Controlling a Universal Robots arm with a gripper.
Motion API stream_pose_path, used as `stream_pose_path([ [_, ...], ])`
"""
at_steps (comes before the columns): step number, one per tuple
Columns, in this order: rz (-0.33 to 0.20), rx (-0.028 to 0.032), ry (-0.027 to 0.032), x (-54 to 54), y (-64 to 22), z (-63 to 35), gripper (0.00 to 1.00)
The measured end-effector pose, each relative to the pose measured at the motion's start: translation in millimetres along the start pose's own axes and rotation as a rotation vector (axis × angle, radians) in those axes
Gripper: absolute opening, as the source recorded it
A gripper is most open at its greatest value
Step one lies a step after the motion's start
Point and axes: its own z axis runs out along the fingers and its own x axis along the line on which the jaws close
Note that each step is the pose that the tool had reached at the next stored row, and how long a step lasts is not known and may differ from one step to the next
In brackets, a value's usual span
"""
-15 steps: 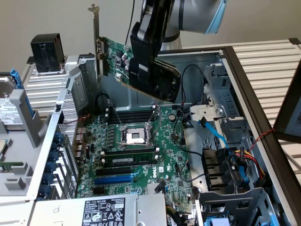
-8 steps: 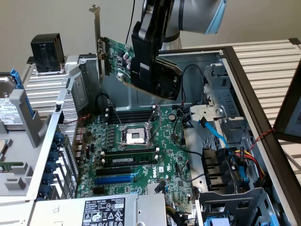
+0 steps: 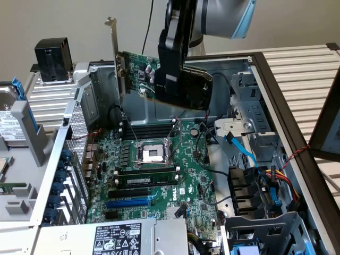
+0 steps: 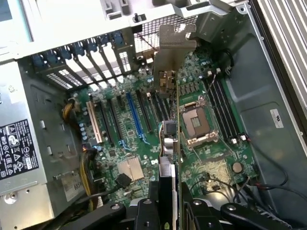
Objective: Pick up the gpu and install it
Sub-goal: 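Insert the gpu into the slot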
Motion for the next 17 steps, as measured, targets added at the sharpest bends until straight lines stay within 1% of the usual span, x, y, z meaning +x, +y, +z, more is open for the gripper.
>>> stream_pose_path([
  [4, -0.072, -0.0008, 0.0094, 0.1, -0.6, 4.3, 0.27],
  [7, -0.118, 0.0006, 0.0150, -0.4, -0.7, 7.7, 0.27],
  [10, -0.135, 0.0029, 0.0170, -2.7, 0.8, 12.5, 0.27],
  [13, -0.143, 0.0054, 0.0183, -5.3, 4.4, 17.5, 0.27],
  [17, -0.152, 0.0065, 0.0245, -7.3, 10.7, 21.1, 0.27],
])
